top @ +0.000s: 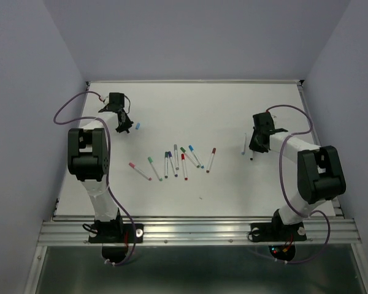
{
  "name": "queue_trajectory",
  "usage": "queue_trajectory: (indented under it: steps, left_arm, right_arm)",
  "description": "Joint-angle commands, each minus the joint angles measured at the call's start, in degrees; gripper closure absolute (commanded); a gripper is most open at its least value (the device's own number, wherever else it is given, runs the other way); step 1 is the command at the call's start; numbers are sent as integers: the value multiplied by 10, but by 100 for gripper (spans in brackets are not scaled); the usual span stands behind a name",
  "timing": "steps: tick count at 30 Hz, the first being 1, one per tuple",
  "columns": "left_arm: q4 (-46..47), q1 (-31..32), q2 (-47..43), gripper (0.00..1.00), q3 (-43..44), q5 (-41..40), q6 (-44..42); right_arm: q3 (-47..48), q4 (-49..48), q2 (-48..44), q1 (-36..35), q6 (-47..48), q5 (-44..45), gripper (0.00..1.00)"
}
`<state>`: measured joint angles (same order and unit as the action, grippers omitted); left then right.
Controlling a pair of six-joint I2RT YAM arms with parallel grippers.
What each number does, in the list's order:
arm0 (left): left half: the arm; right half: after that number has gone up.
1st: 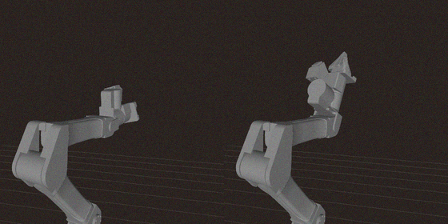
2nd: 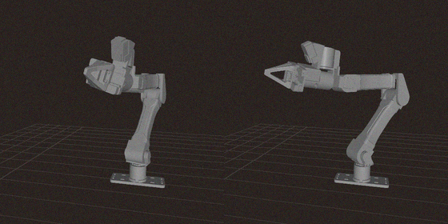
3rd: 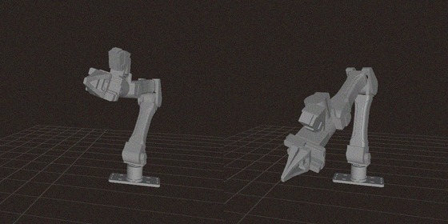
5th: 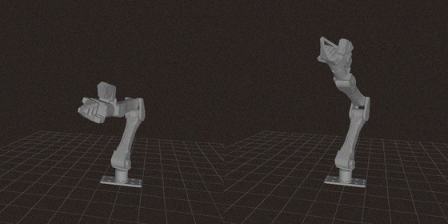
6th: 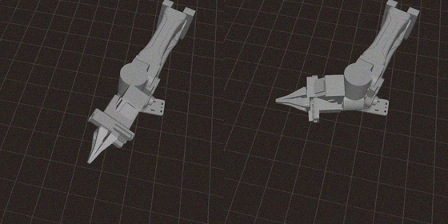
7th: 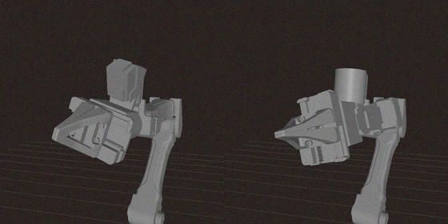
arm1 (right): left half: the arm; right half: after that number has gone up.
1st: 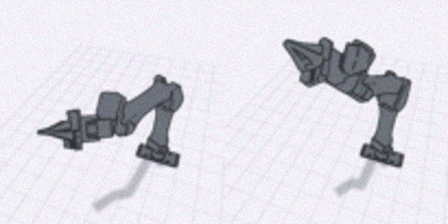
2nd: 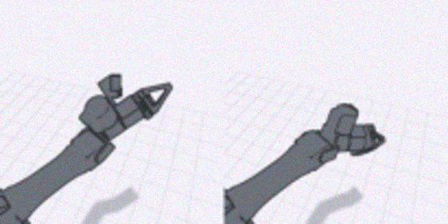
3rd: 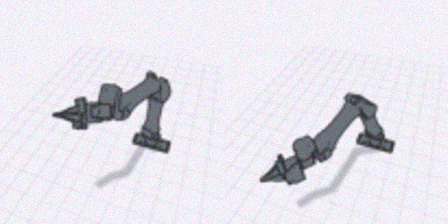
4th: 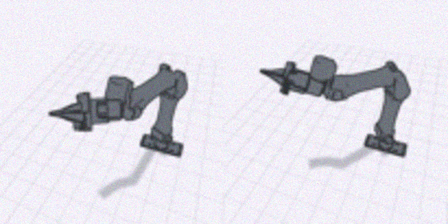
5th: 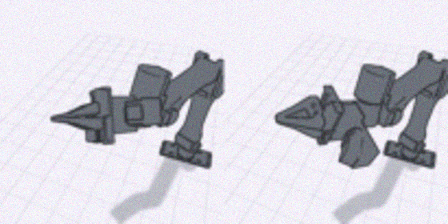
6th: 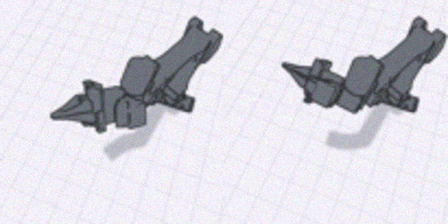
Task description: Open the pen caps
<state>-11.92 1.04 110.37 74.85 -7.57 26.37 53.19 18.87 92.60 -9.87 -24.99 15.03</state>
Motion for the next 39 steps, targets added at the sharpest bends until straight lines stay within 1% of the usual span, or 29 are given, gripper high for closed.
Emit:
queue_trajectory:
  steps: [1,2,3,4,5,6,7,8,9,11,12,14,15,16,17,18,19,20,22,23,24,25,26,27,30,31,33,38,39]
  left_arm:
    - [-11,-5,6,70,32,-9,-11]
    - [-12,-4,6,66,33,-9,-11]
    - [-13,-4,5,58,32,-10,-11]
    - [-13,-5,2,55,32,-10,-11]
    - [-13,-4,-1,52,30,-11,-11]
    - [-14,-4,-7,45,29,-11,-12]
    - [-15,-4,-11,35,28,-11,-12]
    - [-16,-4,-16,30,25,-11,-13]
    - [-16,-4,-29,23,23,-10,-14]
    - [-20,-4,-52,19,20,-10,-13]
    - [-21,-5,-62,19,19,-10,-14]
    - [-23,-5,-83,18,14,-10,-13]
    - [-25,-5,-108,17,11,-10,-14]
    - [-26,-5,-123,14,7,-11,-12]
    - [-26,-4,-136,12,-3,-11,-11]
    - [-23,-4,-168,9,-11,-5,-5]
    - [-21,-4,-185,1,-19,1,-1]
    - [-15,-5,-202,1,-41,8,3]
    - [10,-4,-254,1,-71,53,11]
    - [21,-3,-269,1,-103,67,15]
    - [36,-3,-302,1,-119,73,18]
    - [44,-4,-318,1,-134,97,31]
    - [53,-2,-332,1,-160,101,35]
    - [57,-2,-356,1,-171,106,38]
    - [59,1,-396,1,-203,110,45]
    - [61,2,-403,1,-209,109,48]
    - [66,2,-419,1,-222,111,50]
    - [69,4,-429,1,-229,123,50]
    - [73,4,-429,1,-230,123,50]
  right_arm:
    - [32,0,15,7,2,11,80]
    - [34,0,18,7,0,7,74]
    - [35,0,17,7,-1,5,70]
    - [36,0,15,7,-3,4,65]
    - [38,4,14,7,-5,2,64]
    - [39,6,11,7,-7,0,60]
    - [44,17,4,7,-8,0,56]
    - [46,21,0,7,-9,-3,48]
    - [46,24,-13,7,-9,-5,44]
    - [52,37,-35,7,-10,-10,38]
    - [53,43,-35,7,-8,-13,36]
    - [56,55,-65,7,-5,-25,30]
    - [54,54,-78,7,-1,-48,24]
    - [53,54,-90,7,-1,-61,19]
    - [52,50,-111,-4,-1,-75,15]
    - [50,49,-120,-15,-1,-95,8]
    - [49,43,-126,-46,-2,-98,5]
    - [51,43,-129,-66,-8,-98,2]
    - [58,42,-120,-107,-24,-84,0]
    - [62,42,-113,-145,-39,-76,0]
    - [67,42,-92,-164,-47,-57,0]
    - [78,43,-80,-179,-57,-44,0]
    - [83,43,-67,-206,-75,-28,0]
    - [89,44,-53,-218,-85,-2,0]
    - [111,48,2,-256,-115,38,2]
    - [118,51,27,-263,-123,47,3]
    - [135,60,50,-269,-138,63,6]
    - [142,63,91,-292,-154,65,14]
    - [141,64,95,-299,-157,65,18]
